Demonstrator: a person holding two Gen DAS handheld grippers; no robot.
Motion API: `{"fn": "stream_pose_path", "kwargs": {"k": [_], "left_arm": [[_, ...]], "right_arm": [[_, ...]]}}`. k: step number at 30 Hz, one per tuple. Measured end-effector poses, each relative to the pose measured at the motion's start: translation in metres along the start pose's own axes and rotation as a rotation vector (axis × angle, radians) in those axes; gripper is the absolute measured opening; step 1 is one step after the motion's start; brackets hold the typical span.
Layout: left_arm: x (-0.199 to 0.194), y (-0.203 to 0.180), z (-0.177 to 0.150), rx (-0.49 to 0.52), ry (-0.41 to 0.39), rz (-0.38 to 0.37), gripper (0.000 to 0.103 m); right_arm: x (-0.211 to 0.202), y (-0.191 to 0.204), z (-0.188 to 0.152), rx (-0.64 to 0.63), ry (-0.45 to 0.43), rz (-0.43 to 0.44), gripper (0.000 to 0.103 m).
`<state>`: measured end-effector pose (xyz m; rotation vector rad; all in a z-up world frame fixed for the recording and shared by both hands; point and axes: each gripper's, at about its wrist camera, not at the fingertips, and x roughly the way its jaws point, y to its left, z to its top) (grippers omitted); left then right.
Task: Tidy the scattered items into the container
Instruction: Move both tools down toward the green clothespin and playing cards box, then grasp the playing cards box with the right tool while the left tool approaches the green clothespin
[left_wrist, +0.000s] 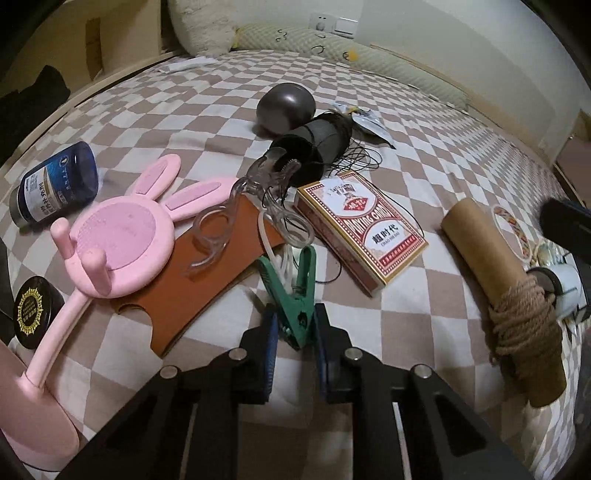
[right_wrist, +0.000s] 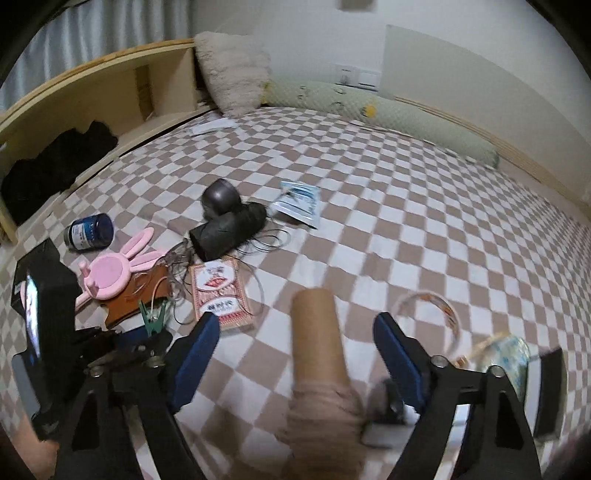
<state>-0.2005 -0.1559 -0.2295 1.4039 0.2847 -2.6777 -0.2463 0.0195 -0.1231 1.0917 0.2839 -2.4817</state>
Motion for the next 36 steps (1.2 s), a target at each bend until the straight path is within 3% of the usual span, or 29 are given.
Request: {"fn": "stream_pose_path", "kwargs": {"k": [14, 24, 29, 35, 36], "left_arm": [[-0.027, 0.022, -0.034, 0.027, -0.014, -0.083, 0.018], [-0.032, 0.031, -0.045, -0.011, -0.025, -0.143, 0.018], [-0.031, 0.030, -0.044, -0.005, -0.022, -0.138, 0.018], [-0.029, 0.028, -0.043, 0.010, -0.023, -0.122, 0.018], [-0.029, 0.028, -0.043, 0.010, -0.024, -0.123, 0.018]], "right_arm": [[0.058, 0.043, -0.022, -0.133, 0.022, 0.099, 0.083], [0.067, 0.032, -0.026, -0.085, 0.004, 0.193, 0.083], [0.078, 0.038, -0.020, -0.109, 0.015, 0.177, 0.083], [0.097, 0.061, -0.020, -0.241, 0.061, 0.054, 0.082], [0.096, 0.061, -0.020, -0.242, 0.055, 0.055, 0.072]]}}
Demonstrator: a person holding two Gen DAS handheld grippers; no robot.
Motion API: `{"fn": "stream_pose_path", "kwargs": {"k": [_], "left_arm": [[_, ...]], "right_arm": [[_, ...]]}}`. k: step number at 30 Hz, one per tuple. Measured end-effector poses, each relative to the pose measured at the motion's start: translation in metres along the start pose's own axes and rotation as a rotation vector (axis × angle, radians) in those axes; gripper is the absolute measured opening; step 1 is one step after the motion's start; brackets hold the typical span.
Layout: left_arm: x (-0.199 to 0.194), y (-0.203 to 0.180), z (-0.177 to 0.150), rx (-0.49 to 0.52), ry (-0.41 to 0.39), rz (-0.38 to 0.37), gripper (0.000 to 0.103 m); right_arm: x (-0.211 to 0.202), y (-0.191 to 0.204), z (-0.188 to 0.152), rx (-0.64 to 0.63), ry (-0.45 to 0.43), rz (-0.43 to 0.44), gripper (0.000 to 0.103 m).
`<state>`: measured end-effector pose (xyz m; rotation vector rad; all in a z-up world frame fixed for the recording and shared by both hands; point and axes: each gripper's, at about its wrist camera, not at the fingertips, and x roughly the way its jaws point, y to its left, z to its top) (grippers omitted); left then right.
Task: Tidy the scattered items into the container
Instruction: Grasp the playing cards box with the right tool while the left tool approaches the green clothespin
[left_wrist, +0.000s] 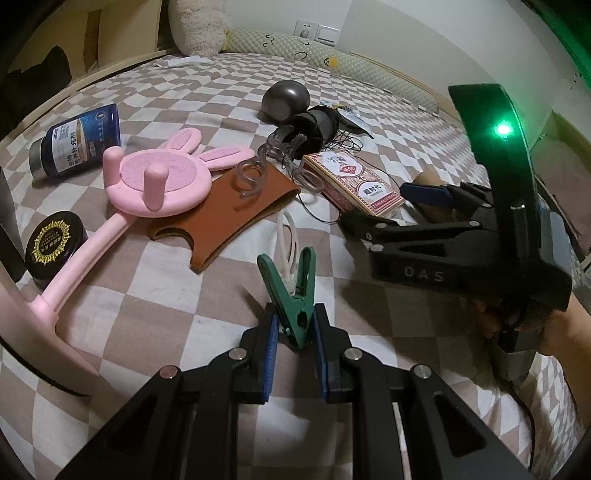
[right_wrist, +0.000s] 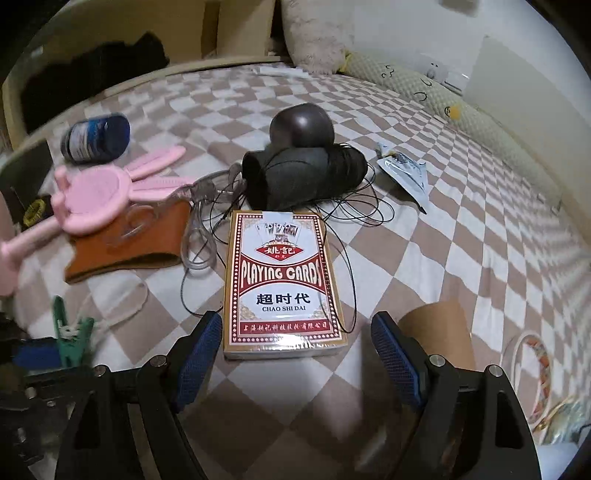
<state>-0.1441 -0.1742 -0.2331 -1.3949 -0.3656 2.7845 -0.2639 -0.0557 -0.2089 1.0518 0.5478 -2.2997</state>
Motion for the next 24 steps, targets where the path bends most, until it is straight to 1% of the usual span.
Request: {"fn": "stream_pose_path", "kwargs": {"k": [1, 6, 11, 15, 19, 24], "left_arm": [[0.000, 0.001, 0.000, -0.001, -0.001, -0.002, 0.018], [0.000, 0.000, -0.001, 0.006, -0.003, 0.004, 0.018], [-0.001, 0.000, -0.001, 0.007, -0.003, 0.009, 0.018], [-0.006, -0.003, -0.006, 0.007, 0.004, 0.010, 0.018], [-0.016, -0.003, -0.017, -0.012, 0.025, -0.017, 0.018], [-0.033, -0.015, -0.041, 0.023, 0.045, -0.044, 0.018]], "right_arm": [[-0.002, 0.000, 0.000, 0.000, -0.007, 0.003, 0.063], [-0.006, -0.002, -0.004, 0.018, -0.010, -0.004, 0.063], [-0.020, 0.002, -0.019, 0.027, 0.014, 0.017, 0.063], [-0.039, 0.015, -0.039, 0.004, 0.035, 0.030, 0.063], [-0.062, 0.025, -0.063, 0.015, 0.049, 0.062, 0.063], [-0.089, 0.028, -0.094, 0.044, 0.067, 0.062, 0.063]]}}
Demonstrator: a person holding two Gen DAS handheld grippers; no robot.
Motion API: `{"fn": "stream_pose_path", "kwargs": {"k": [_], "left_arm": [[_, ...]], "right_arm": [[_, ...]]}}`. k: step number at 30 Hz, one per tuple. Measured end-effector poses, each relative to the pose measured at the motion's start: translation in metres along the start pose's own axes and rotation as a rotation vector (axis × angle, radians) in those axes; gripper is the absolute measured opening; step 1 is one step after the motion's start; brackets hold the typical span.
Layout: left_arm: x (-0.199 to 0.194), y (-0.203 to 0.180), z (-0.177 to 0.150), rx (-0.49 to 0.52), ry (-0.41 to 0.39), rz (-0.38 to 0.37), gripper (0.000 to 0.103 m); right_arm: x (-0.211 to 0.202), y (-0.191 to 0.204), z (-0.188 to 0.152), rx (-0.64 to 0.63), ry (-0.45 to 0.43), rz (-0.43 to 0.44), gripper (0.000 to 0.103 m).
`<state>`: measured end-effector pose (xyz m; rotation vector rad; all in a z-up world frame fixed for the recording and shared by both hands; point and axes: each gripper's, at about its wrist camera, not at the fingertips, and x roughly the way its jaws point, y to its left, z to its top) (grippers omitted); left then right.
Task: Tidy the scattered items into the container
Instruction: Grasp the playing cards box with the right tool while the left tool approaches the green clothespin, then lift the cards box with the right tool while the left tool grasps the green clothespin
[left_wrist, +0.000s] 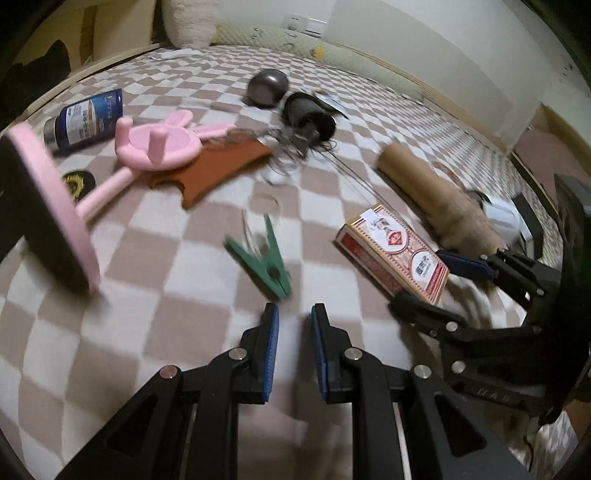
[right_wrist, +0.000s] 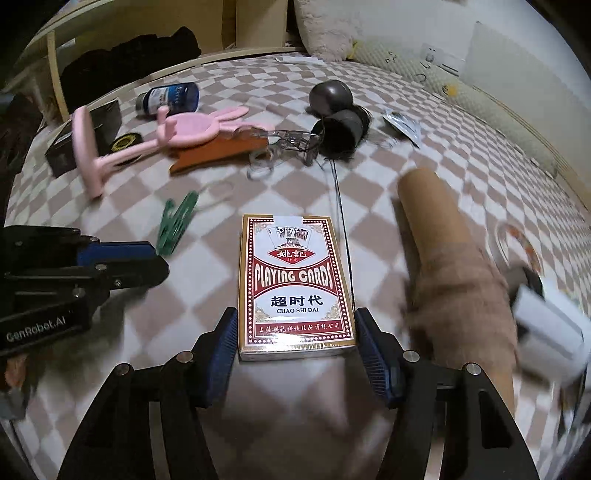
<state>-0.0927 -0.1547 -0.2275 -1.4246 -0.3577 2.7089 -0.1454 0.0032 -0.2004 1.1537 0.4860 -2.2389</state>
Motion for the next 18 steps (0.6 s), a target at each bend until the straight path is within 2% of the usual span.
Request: {"fn": "stream_pose_path", "kwargs": {"k": [7, 16, 17, 18], "left_arm": [[-0.014, -0.014, -0.025, 0.024, 0.020, -0.015, 0.018], [-0.014, -0.005, -0.019, -0.057, 0.027, -0.062, 0.018], [-0.014, -0.006, -0.017, -0.054, 0.024, -0.058, 0.019], [-0.013, -0.006, -0.014, -0.050, 0.021, -0.054, 0.027]], "right_arm": [[-0.033, 0.001, -0.039, 0.033, 0.004, -0.014, 0.063], [-0.067, 0.009, -0.081, 0.033, 0.018, -0.020, 0.063], [-0.069, 0.010, -0.084, 0.033, 0.020, -0.018, 0.063], [-0.071, 0.010, -0.088, 0.033, 0.022, -0.015, 0.063]]}}
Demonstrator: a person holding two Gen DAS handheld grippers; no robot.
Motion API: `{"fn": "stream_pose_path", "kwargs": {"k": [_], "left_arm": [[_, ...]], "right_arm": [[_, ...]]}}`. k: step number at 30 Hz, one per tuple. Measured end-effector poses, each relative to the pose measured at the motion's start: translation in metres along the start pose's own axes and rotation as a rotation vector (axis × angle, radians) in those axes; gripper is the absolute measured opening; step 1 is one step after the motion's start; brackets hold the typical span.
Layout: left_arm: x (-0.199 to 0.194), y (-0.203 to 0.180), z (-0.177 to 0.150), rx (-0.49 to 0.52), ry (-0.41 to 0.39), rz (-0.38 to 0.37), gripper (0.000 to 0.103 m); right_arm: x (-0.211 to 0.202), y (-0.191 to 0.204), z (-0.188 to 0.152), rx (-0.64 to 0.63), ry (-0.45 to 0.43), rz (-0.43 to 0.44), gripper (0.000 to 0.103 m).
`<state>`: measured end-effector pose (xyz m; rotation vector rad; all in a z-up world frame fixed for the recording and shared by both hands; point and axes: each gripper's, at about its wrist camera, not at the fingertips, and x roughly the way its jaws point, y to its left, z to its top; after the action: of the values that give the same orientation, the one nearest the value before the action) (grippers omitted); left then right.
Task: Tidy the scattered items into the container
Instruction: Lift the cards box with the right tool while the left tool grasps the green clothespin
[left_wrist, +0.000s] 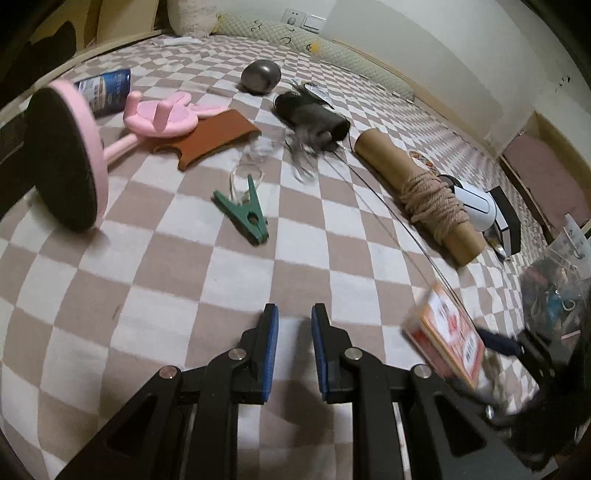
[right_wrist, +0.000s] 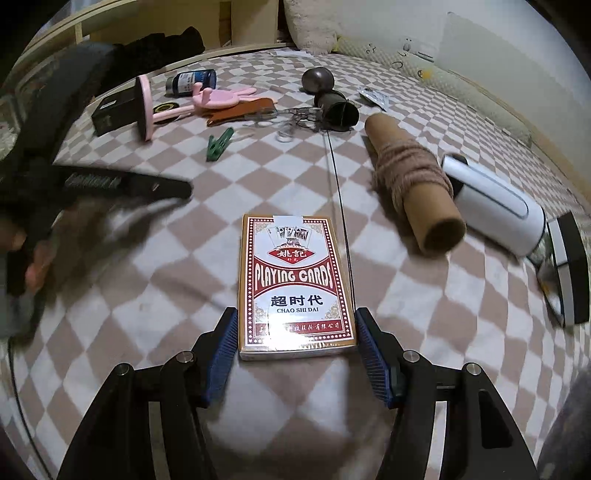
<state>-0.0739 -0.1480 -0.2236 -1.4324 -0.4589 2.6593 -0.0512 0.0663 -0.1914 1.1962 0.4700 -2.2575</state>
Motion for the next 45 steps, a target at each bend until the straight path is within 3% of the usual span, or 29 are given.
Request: {"fn": "stream_pose_path", "kwargs": {"k": [1, 3, 4, 9, 14, 19, 22, 26, 29, 30, 36, 45], "left_arm": [[0.001, 0.000, 0.003, 0.002, -0.004, -0.003, 0.033], [0.004, -0.002, 0.010, 0.000, -0.021, -0.004, 0.057], [0.006, -0.002, 0.014, -0.002, -0.027, 0.003, 0.059], [0.020, -0.002, 0.033, -0.007, -0.044, 0.049, 0.059], [0.033, 0.002, 0.051, -0.024, -0.061, 0.100, 0.059], [0.041, 0.005, 0.057, -0.015, -0.068, 0.122, 0.059], [0.040, 0.007, 0.057, -0.005, -0.071, 0.132, 0.050], [0.036, 0.018, 0.056, -0.023, -0.077, 0.135, 0.025], [0.032, 0.024, 0.054, -0.023, -0.073, 0.121, 0.020], [0.031, 0.025, 0.053, -0.019, -0.073, 0.120, 0.019], [0.022, 0.021, 0.044, 0.025, -0.064, 0.118, 0.017], [0.000, 0.016, 0.011, 0.073, -0.027, 0.061, 0.017]], "right_arm": [[-0.002, 0.000, -0.003, -0.001, -0.002, 0.002, 0.063], [-0.005, 0.001, -0.008, -0.003, -0.015, 0.006, 0.063], [-0.006, 0.000, -0.010, -0.001, -0.018, 0.011, 0.063], [-0.008, -0.009, -0.022, 0.074, -0.017, 0.082, 0.067], [-0.019, -0.010, -0.035, 0.081, -0.050, 0.088, 0.071], [-0.018, -0.017, -0.026, 0.115, -0.065, 0.103, 0.071], [-0.009, -0.016, -0.014, 0.084, -0.042, 0.082, 0.071], [0.006, -0.006, -0.001, 0.026, 0.010, 0.037, 0.071], [0.009, 0.001, 0.006, 0.003, 0.013, 0.005, 0.068], [0.010, 0.002, 0.008, 0.001, 0.012, -0.002, 0.064], [0.006, 0.001, 0.004, 0.009, 0.029, -0.001, 0.063], [-0.024, -0.001, -0.040, 0.036, 0.077, 0.008, 0.063]]}}
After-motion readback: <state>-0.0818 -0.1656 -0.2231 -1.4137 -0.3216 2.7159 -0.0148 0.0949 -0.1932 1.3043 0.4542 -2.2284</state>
